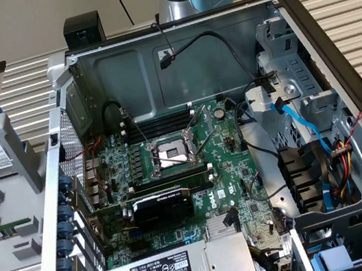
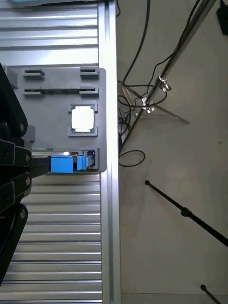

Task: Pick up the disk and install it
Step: 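Pick up the disk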

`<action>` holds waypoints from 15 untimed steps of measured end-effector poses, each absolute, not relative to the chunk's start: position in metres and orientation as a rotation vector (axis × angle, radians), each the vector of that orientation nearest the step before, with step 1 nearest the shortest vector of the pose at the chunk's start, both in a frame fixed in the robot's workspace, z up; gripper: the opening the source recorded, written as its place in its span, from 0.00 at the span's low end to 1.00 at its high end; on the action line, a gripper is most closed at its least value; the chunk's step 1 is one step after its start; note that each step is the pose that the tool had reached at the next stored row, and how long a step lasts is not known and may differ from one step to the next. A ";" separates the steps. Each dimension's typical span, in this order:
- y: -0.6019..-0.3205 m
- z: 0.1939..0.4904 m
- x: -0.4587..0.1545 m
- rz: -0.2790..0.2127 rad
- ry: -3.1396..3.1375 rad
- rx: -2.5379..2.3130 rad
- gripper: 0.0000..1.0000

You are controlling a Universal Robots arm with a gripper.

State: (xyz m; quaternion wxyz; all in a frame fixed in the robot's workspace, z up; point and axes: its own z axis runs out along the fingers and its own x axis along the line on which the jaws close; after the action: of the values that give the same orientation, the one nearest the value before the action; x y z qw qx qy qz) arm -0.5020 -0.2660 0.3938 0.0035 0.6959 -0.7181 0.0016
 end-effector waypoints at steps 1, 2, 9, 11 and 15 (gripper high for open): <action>-0.266 0.394 -0.502 0.005 -2.249 2.183 0.11; -0.266 0.394 -0.502 0.005 -2.244 2.189 0.11; -0.266 0.394 -0.502 0.005 -2.169 2.263 0.11; -0.266 0.394 -0.502 0.005 -2.168 2.263 0.11; -0.266 0.393 -0.502 0.005 -2.168 2.263 0.11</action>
State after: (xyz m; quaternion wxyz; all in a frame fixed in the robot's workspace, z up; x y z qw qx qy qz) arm -0.5020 -0.2660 0.3931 0.0035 0.7221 -0.6918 0.0017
